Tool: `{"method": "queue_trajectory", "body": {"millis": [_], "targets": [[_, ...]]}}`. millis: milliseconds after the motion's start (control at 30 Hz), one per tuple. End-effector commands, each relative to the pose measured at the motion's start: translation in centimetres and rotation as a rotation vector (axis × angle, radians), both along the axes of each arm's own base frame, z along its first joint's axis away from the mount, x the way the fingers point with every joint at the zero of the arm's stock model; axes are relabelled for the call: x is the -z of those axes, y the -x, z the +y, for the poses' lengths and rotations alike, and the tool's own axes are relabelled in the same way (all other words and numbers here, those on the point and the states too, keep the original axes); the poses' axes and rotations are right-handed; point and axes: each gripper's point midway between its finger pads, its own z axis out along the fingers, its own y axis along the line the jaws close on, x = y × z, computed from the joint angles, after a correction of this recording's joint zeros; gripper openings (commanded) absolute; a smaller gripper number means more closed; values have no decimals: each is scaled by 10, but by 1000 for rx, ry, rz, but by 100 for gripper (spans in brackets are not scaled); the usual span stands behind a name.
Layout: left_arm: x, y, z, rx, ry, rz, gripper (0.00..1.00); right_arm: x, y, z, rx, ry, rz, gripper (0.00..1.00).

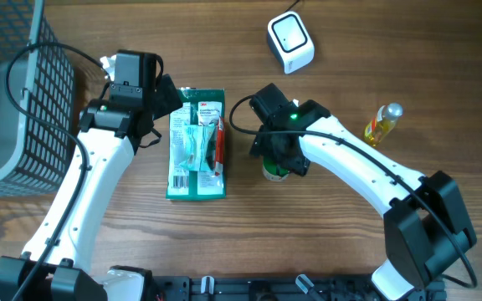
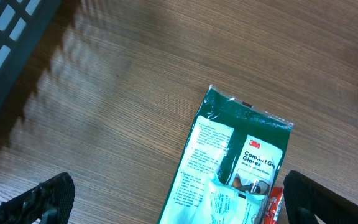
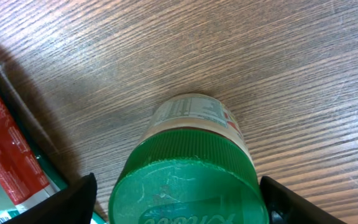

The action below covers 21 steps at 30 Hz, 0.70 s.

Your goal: Scan the item barcode

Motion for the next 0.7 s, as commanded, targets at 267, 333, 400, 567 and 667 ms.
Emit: {"method": "queue_trajectory", "body": {"millis": [267,333,400,567,667], "targets": [[2,0,1,9,-8,7,100,8,5,-2,-1,20,25,75],[2,0,1,9,-8,7,100,8,5,-2,-1,20,26,75],[2,0,1,9,-8,7,100,8,5,-2,-1,20,26,75],[2,0,1,9,-8,7,100,8,5,-3,-36,27,20,74],[2,0,1,9,-8,7,100,8,5,-3,-106,34,15,69]]}}
